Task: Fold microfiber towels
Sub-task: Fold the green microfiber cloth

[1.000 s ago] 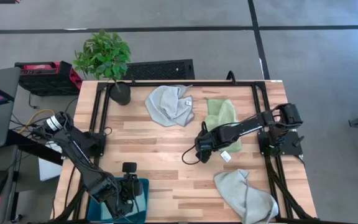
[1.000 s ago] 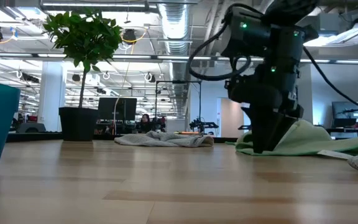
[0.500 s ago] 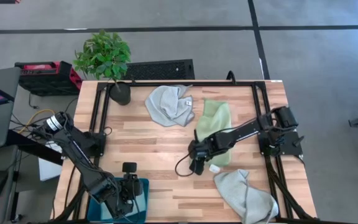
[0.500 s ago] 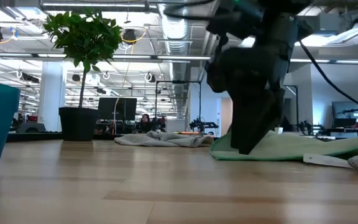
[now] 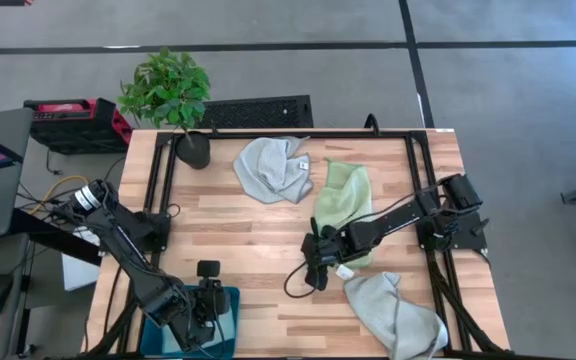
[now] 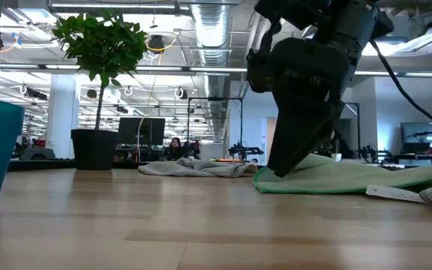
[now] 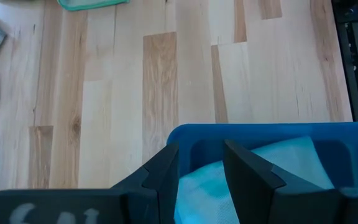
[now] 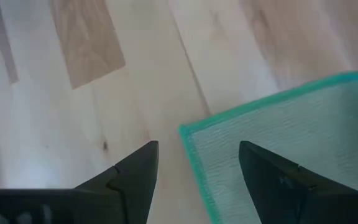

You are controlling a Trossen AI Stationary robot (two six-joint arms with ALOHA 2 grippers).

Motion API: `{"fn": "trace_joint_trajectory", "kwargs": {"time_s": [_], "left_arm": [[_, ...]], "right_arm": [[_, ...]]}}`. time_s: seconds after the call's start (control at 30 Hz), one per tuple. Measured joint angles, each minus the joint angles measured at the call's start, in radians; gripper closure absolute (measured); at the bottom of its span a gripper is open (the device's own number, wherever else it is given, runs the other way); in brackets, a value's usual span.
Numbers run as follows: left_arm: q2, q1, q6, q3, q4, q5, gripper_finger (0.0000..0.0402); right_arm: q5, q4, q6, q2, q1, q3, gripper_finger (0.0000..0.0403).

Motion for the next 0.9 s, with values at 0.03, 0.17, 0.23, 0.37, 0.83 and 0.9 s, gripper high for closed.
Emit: {"fn": "trace_joint_trajectory", "kwargs": {"time_s": [0.03,0.17,0.23,0.37,0.83,0.9], "left_arm": [[0.000,0.000,0.000,0.000,0.000,0.000,0.0286],[0.000,0.000,0.000,0.000,0.000,0.000,0.0286],[0.000,0.000,0.000,0.000,0.000,0.000,0.0286],[0.000,0.000,0.001,0.000,0.000,-0.001,0.0286],[0.000,0.002,0.008,0.000,0.004,-0.002,0.0286],[0.000,0.002,0.008,0.000,0.004,-0.002,0.0286]], "right_arm": [[0.017,0.000,-0.013,0.000,0.006,0.000,0.0154],[0.086,0.007,-0.082,-0.001,0.037,0.001,0.0154],[0.091,0.020,-0.122,-0.001,0.052,0.001,0.0154],[0.125,0.043,-0.204,0.014,0.081,0.003,0.0154],[0.221,0.022,-0.282,0.118,0.061,0.030,0.0154],[0.219,0.019,-0.282,0.119,0.056,0.033,0.0154]]}}
